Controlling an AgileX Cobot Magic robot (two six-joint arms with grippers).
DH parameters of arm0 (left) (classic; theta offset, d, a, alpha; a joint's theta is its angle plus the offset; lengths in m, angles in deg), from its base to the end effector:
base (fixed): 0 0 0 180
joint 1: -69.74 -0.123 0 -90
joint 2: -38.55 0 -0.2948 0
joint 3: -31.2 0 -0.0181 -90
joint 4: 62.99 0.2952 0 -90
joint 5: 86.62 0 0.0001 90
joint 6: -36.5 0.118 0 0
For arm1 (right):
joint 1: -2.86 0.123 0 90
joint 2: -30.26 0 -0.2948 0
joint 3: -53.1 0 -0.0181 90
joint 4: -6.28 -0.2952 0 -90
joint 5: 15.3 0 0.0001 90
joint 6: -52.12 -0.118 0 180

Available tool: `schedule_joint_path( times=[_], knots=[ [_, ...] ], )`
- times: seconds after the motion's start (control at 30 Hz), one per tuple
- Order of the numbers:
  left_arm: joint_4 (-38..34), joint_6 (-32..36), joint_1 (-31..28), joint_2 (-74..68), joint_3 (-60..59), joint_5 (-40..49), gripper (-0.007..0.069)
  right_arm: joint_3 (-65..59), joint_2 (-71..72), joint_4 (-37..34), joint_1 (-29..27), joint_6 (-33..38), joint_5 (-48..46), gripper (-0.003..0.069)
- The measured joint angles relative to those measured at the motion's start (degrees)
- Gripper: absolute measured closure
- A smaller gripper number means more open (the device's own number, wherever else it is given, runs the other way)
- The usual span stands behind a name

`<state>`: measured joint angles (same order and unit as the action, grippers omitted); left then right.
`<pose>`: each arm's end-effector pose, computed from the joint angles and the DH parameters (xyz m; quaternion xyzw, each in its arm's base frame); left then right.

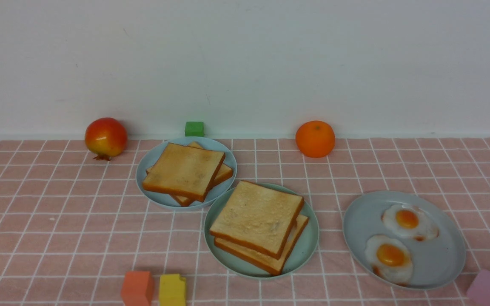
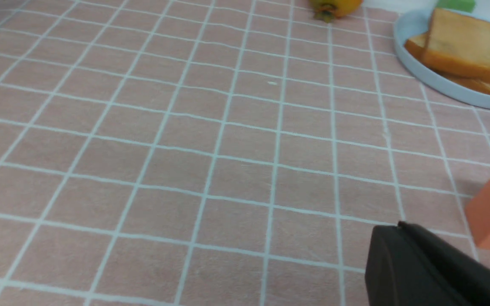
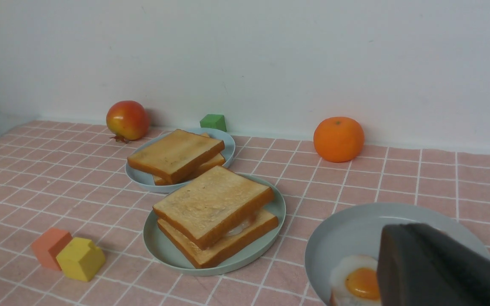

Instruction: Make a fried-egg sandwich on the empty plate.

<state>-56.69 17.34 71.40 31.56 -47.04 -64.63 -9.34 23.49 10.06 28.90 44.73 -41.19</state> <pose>0.1128 0.0016 0.1667 -0.0938 0.7988 -0.0610 0.5911 0.0862 0.0383 0.2690 -0.1315 0.7257 0.1647 0.6549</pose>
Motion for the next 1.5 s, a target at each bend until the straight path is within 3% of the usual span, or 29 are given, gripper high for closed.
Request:
schedule_joint_path(
  times=[0.77,0.87,1.07,1.2,1.5],
  knots=[
    [-0.30,0.01,1.55,0.00,-0.06,-0.31,0.0612,-0.12,0.00,0.00,-0.34,-0.04,0.00,0.0617],
    [-0.30,0.01,1.55,0.00,-0.06,-0.31,0.0612,-0.16,-0.10,0.00,-2.67,0.01,0.00,0.0616],
    [-0.30,0.06,1.55,0.00,-0.06,-0.31,0.0612,-3.28,-0.16,-5.17,-19.82,4.85,2.14,0.0609],
    [-0.30,0.06,1.55,0.00,-0.06,-0.35,0.0612,-9.50,0.03,-9.33,-27.07,7.87,3.21,0.0603],
    [-0.35,0.06,1.55,0.00,-0.06,-0.35,0.0612,-16.15,0.03,-6.56,-29.02,8.61,2.70,0.0589]
  ],
)
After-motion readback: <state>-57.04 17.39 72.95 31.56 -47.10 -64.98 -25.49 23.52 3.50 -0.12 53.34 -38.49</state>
